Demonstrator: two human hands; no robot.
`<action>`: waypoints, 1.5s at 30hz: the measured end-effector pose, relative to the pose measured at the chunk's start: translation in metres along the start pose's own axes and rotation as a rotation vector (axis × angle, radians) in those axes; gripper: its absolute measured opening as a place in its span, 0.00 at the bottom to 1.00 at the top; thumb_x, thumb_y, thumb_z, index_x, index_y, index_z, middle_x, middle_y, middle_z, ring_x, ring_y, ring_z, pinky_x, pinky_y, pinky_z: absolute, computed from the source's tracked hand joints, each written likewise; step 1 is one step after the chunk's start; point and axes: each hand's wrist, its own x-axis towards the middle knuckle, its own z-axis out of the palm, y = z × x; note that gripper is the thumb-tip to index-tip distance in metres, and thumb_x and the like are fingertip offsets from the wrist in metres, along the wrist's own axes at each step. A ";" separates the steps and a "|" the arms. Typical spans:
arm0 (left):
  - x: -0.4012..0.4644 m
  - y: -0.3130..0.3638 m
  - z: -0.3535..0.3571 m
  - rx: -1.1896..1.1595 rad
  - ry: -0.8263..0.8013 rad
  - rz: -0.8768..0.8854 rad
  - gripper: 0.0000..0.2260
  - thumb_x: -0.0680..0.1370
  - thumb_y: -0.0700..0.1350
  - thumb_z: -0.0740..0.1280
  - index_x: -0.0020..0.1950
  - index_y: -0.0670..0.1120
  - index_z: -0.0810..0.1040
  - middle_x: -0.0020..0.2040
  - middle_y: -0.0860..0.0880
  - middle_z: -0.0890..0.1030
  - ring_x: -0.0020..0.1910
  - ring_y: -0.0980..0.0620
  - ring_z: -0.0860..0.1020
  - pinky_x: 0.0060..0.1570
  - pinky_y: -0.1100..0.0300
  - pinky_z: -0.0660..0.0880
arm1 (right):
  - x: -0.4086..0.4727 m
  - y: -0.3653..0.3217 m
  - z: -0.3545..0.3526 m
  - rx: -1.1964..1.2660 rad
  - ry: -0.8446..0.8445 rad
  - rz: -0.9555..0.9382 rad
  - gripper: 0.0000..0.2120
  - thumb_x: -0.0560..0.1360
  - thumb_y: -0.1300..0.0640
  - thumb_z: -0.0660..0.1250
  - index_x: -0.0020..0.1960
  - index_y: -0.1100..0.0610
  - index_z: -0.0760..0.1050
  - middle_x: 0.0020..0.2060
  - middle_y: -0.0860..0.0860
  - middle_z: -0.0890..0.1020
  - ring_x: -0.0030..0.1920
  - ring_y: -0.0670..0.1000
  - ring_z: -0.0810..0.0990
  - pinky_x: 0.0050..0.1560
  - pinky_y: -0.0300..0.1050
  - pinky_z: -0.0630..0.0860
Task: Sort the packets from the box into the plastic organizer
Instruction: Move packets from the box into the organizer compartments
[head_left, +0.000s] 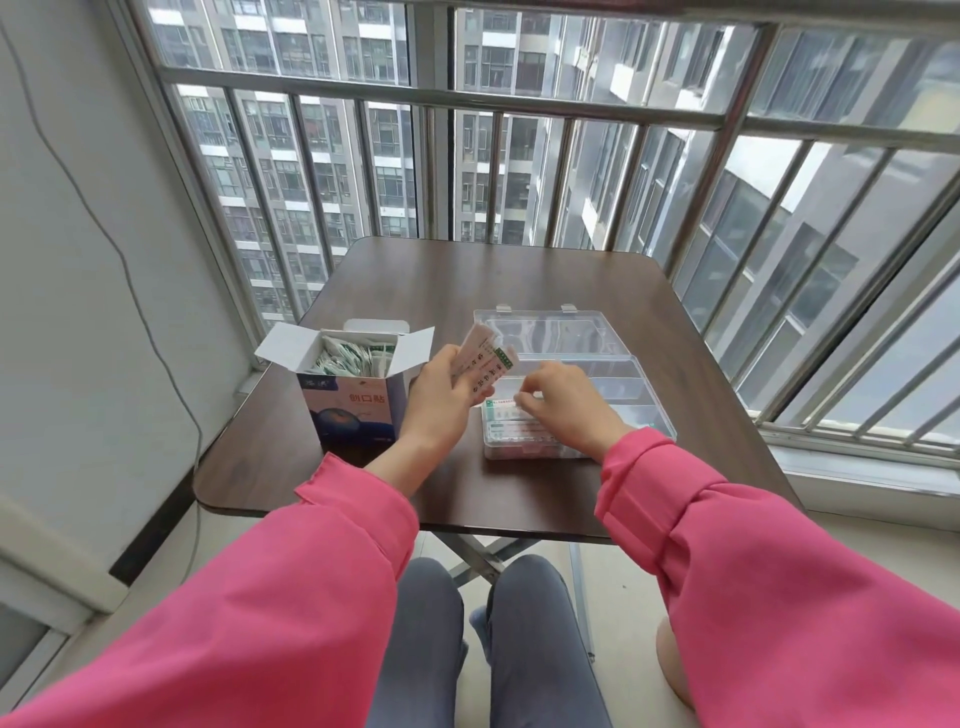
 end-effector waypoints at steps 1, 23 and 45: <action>0.000 0.000 0.000 0.006 -0.003 0.001 0.06 0.79 0.33 0.58 0.49 0.42 0.72 0.50 0.45 0.79 0.48 0.50 0.80 0.51 0.55 0.79 | 0.000 0.001 0.001 -0.002 -0.011 0.007 0.14 0.78 0.59 0.60 0.50 0.67 0.80 0.50 0.62 0.80 0.54 0.59 0.75 0.52 0.44 0.64; 0.004 0.001 0.005 0.175 0.092 -0.020 0.07 0.79 0.37 0.58 0.45 0.47 0.71 0.46 0.47 0.81 0.49 0.45 0.79 0.53 0.48 0.75 | 0.007 0.023 -0.007 0.608 0.197 0.324 0.05 0.70 0.70 0.70 0.40 0.62 0.77 0.32 0.57 0.81 0.33 0.53 0.81 0.41 0.44 0.81; -0.001 0.002 0.008 0.276 0.048 0.040 0.03 0.77 0.38 0.63 0.49 0.43 0.76 0.42 0.47 0.81 0.43 0.46 0.78 0.44 0.57 0.72 | 0.001 0.011 -0.018 0.594 0.016 0.221 0.12 0.75 0.62 0.64 0.57 0.59 0.77 0.38 0.54 0.83 0.36 0.46 0.80 0.38 0.36 0.74</action>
